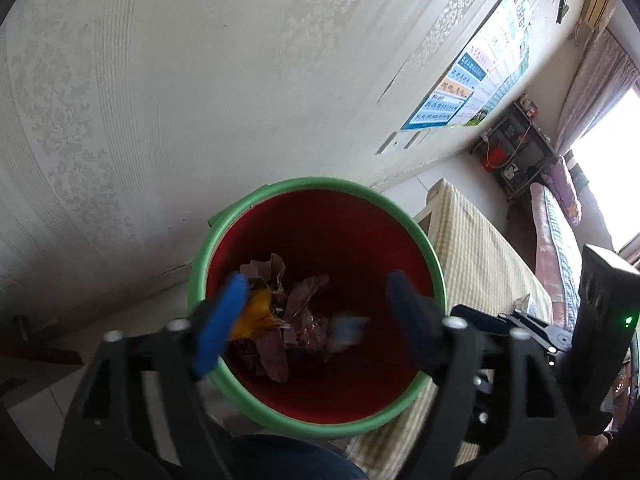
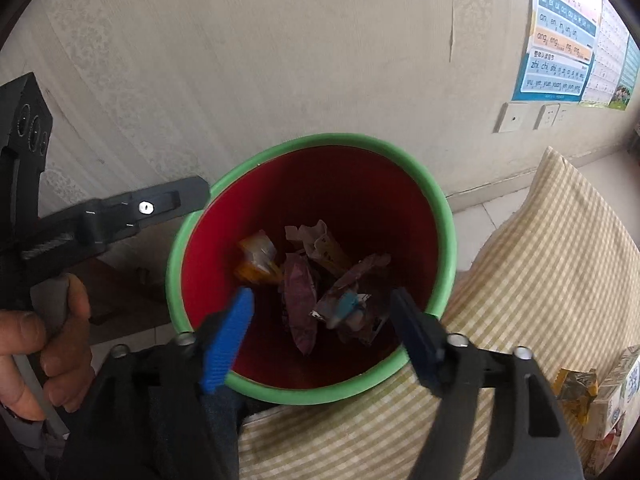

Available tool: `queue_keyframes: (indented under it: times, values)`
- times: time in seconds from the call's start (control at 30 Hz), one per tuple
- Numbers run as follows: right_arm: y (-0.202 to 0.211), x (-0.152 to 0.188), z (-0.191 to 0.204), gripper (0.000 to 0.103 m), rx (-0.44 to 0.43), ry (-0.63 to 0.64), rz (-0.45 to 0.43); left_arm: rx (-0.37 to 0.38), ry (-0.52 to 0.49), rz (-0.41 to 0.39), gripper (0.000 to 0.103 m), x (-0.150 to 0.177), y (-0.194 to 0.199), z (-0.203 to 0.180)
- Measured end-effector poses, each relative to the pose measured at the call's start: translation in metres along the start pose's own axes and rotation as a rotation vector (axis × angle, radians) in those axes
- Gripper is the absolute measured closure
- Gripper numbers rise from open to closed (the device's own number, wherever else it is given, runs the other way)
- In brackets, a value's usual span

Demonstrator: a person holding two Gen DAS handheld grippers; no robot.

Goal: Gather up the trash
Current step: 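Open both tools to drop the wrapper and bag into the bucket, then move both open tools back over the remaining trash on the table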

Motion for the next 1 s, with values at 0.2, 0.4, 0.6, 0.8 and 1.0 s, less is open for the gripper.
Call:
queue_keyframes:
  times: [0.2,0.4,0.6,0.8,1.0]
  values:
    - [0.014,0.005,-0.003,0.016,0.020,-0.006,-0.026,-0.014,0.028,-0.032,0.005,-0.001,0.010,0.001]
    - [0.039,0.018,-0.008,0.011,0.053,-0.021,-0.054,-0.020,0.016,-0.039,0.005,0.002,0.021,-0.008]
    - [0.071,0.031,-0.016,0.008,0.080,-0.046,-0.099,-0.008,-0.021,-0.044,0.005,0.010,0.034,-0.029]
    - [0.105,0.048,-0.027,0.007,0.111,-0.075,-0.143,0.019,-0.091,-0.053,0.005,0.022,0.046,-0.063]
    - [0.136,0.066,-0.046,0.007,0.148,-0.124,-0.186,0.049,-0.160,-0.055,0.005,0.033,0.055,-0.100]
Point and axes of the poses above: each gripper's, at about its wrist camera, not at the fingertips, and y roughly against the way its jaws point, z to its left, x to its underside, the point moved 4 cm from there along -y, roughly the way its jaws point, and after that the axes turned 14 degrees about -x, right-handed, at the moved point
